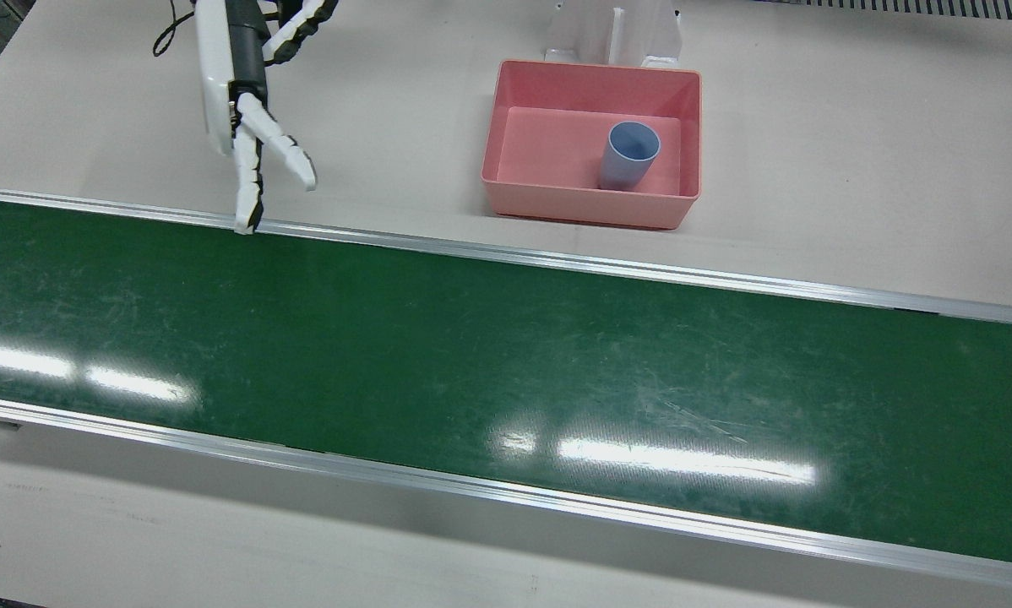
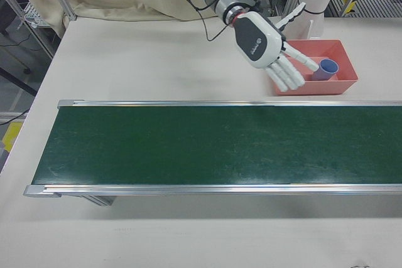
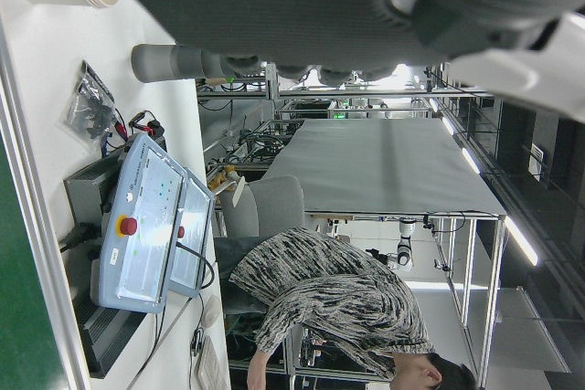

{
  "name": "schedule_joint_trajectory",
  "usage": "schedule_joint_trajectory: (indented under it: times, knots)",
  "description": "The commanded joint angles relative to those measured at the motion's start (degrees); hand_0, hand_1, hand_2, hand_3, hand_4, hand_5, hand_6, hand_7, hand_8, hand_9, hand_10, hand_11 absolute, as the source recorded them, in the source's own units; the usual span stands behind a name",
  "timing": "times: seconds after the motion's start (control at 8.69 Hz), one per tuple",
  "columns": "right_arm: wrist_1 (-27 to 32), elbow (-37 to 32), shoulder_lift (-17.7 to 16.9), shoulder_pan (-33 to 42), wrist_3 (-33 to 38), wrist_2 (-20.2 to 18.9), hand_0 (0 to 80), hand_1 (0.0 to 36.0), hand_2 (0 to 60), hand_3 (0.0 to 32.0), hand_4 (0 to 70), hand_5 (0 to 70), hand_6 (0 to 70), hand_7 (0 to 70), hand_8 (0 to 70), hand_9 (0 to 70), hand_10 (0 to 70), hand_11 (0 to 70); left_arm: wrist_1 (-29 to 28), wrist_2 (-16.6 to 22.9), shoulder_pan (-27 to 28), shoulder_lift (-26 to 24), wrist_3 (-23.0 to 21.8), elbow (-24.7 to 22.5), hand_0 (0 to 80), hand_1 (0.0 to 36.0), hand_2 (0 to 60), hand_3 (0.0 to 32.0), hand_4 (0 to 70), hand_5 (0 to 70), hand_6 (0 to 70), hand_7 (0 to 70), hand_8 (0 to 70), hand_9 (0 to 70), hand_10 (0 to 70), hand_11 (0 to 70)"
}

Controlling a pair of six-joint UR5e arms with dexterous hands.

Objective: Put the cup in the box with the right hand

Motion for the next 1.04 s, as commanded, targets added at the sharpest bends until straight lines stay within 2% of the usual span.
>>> schedule_joint_trajectory:
  times: [0.0, 0.12, 0.23, 0.46, 0.58, 0.81, 0.92]
  knots:
    - [-0.3, -11.11, -1.54, 24.34, 10.43, -19.06, 19.4, 0.8, 0.0, 0.0, 0.0, 0.7, 0.4, 0.0, 1.0, 3.5, 0.0, 0.0, 0.0, 0.0, 0.0, 0.0, 0.0, 0.0, 0.0, 0.0, 0.0, 0.0, 0.0, 0.0, 0.0, 0.0, 0.0, 0.0, 0.0, 0.0]
    - [0.48, -14.45, -1.71, 31.37, 10.52, -24.59, 15.4, 0.0, 0.0, 0.0, 0.0, 0.7, 0.5, 0.0, 1.9, 4.9, 0.0, 0.0, 0.0, 0.0, 0.0, 0.0, 0.0, 0.0, 0.0, 0.0, 0.0, 0.0, 0.0, 0.0, 0.0, 0.0, 0.0, 0.0, 0.0, 0.0]
    - [5.8, -19.18, -3.71, 37.7, 12.0, -28.65, 13.7, 0.0, 0.0, 0.0, 0.0, 0.8, 0.8, 0.0, 2.7, 6.4, 0.2, 0.7, 0.0, 0.0, 0.0, 0.0, 0.0, 0.0, 0.0, 0.0, 0.0, 0.0, 0.0, 0.0, 0.0, 0.0, 0.0, 0.0, 0.0, 0.0]
    - [20.72, -29.99, -9.59, 43.81, 22.08, -29.92, 15.7, 0.0, 0.0, 0.0, 0.0, 0.7, 2.3, 5.5, 3.4, 7.6, 0.8, 1.4, 0.0, 0.0, 0.0, 0.0, 0.0, 0.0, 0.0, 0.0, 0.0, 0.0, 0.0, 0.0, 0.0, 0.0, 0.0, 0.0, 0.0, 0.0]
    - [27.15, -33.52, -11.71, 46.27, 25.35, -30.18, 13.0, 0.0, 0.0, 0.0, 0.0, 0.5, 3.1, 9.9, 3.9, 9.0, 1.1, 1.8, 0.0, 0.0, 0.0, 0.0, 0.0, 0.0, 0.0, 0.0, 0.0, 0.0, 0.0, 0.0, 0.0, 0.0, 0.0, 0.0, 0.0, 0.0]
    - [29.14, -34.17, -12.7, 49.97, 26.52, -32.37, 11.3, 0.0, 0.0, 0.0, 0.0, 0.2, 4.1, 15.6, 4.2, 10.5, 0.9, 1.4, 0.0, 0.0, 0.0, 0.09, 0.0, -0.09, 0.0, 0.0, 0.0, 0.0, 0.0, 0.0, 0.0, 0.0, 0.0, 0.0, 0.0, 0.0]
    - [29.14, -34.17, -12.7, 50.07, 26.35, -32.47, 16.2, 0.0, 0.0, 0.0, 0.0, 0.4, 4.5, 17.3, 4.5, 11.3, 0.6, 1.0, 0.0, 0.0, 0.0, 0.09, 0.0, -0.09, 0.0, 0.0, 0.0, 0.0, 0.0, 0.0, 0.0, 0.0, 0.0, 0.0, 0.0, 0.0]
